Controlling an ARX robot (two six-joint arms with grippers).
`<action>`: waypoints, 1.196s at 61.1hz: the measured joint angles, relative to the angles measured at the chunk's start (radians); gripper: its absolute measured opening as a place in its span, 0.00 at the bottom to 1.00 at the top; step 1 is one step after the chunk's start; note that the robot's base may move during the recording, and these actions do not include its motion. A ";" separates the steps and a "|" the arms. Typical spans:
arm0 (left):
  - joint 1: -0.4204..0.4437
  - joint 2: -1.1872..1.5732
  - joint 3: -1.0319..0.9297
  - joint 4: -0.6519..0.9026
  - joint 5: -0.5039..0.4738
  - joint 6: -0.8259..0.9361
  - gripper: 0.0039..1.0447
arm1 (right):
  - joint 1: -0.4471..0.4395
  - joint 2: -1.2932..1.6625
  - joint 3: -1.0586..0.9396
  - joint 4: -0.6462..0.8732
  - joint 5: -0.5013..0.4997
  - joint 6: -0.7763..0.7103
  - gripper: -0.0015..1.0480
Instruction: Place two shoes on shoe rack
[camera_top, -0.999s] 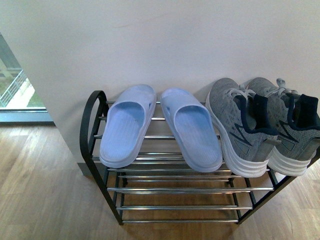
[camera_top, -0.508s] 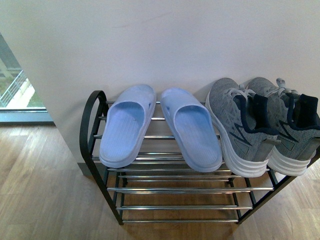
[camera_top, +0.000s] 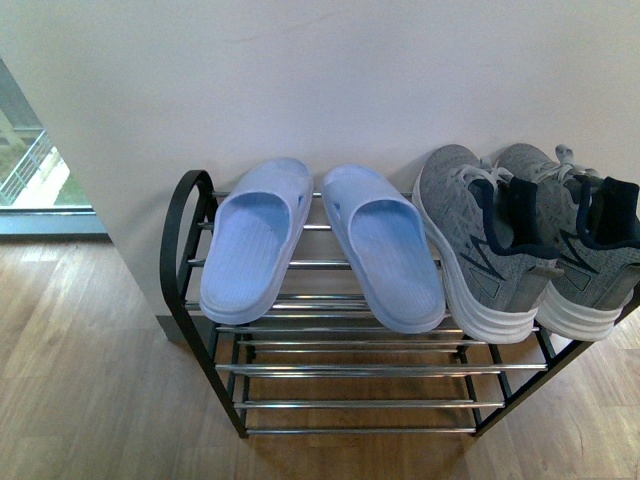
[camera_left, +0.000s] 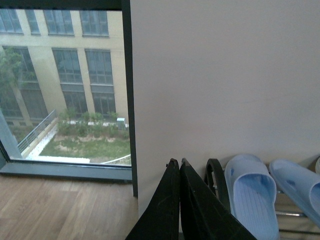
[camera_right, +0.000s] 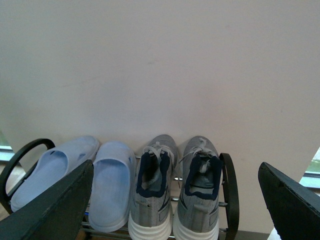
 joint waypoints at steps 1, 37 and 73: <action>0.000 0.000 0.000 -0.002 0.000 0.000 0.01 | 0.000 0.000 0.000 0.000 0.000 0.000 0.91; 0.000 -0.002 0.000 -0.005 0.000 0.000 0.25 | 0.000 0.000 0.000 0.000 0.000 0.000 0.91; 0.000 -0.002 0.000 -0.005 0.000 0.002 0.91 | 0.000 0.000 0.000 0.000 0.000 0.000 0.91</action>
